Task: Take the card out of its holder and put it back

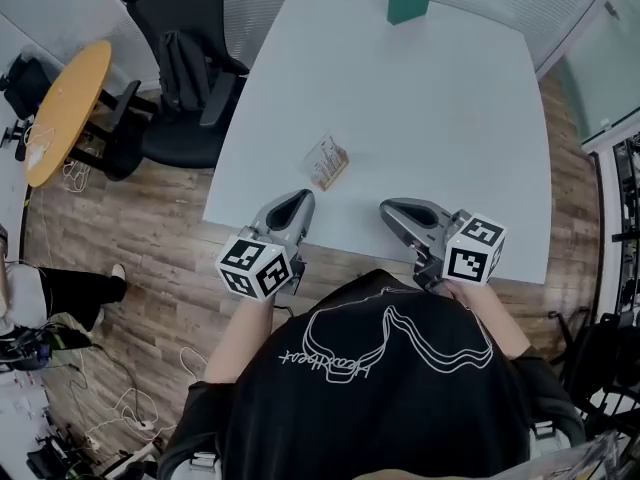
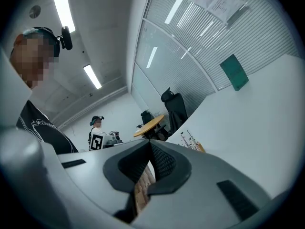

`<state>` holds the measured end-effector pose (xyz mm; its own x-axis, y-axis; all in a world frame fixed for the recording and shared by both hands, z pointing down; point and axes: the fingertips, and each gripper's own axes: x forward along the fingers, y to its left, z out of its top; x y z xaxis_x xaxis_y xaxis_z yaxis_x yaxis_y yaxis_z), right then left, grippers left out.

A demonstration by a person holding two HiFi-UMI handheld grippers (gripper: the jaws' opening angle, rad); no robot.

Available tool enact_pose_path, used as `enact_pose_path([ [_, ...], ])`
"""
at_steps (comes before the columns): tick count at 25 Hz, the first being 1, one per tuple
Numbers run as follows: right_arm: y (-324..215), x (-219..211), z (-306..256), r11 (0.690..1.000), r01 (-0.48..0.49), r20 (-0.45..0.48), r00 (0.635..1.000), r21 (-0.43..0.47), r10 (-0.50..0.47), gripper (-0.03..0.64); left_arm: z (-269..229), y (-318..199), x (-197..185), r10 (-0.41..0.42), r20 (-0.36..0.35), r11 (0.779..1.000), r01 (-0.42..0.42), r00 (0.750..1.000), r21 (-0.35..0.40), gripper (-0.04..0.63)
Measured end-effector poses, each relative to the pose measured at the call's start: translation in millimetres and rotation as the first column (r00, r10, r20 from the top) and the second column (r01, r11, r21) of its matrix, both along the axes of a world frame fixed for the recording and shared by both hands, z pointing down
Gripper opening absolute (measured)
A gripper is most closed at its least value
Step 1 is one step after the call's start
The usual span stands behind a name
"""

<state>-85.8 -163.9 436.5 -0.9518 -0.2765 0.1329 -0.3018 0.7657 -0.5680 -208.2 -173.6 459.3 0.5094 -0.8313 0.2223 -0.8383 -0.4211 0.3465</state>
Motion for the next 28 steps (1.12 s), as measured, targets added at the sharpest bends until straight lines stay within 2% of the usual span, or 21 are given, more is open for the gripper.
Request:
enact_pose_path([
  [11,-19.7,15.1,16.5,0.997,-0.066,-0.019,0.998,-0.041,0.065,0.009,46.3,-41.1,-19.8,-0.018,0.030,0.997,0.020,0.999,-0.070,0.019],
  [16,-22.1,25.7,17.5,0.995,-0.083,-0.039,0.996,-0.047,0.081,0.009,63.0,-52.4,-21.8,-0.017,0.051,0.996,0.021,0.999,-0.086,0.057],
  [21,-27.9,25.5,23.3,0.994,-0.087,-0.039,0.996,-0.065,0.084,0.009,75.8,-67.8,-22.7,0.011,0.076,0.996,-0.005,0.997,-0.087,0.095],
  [28,-34.7,20.0,31.4,0.992,-0.087,-0.037,0.996,-0.090,0.084,0.009,97.0,-84.6,-20.6,0.071,0.086,0.993,-0.062,0.994,-0.097,0.100],
])
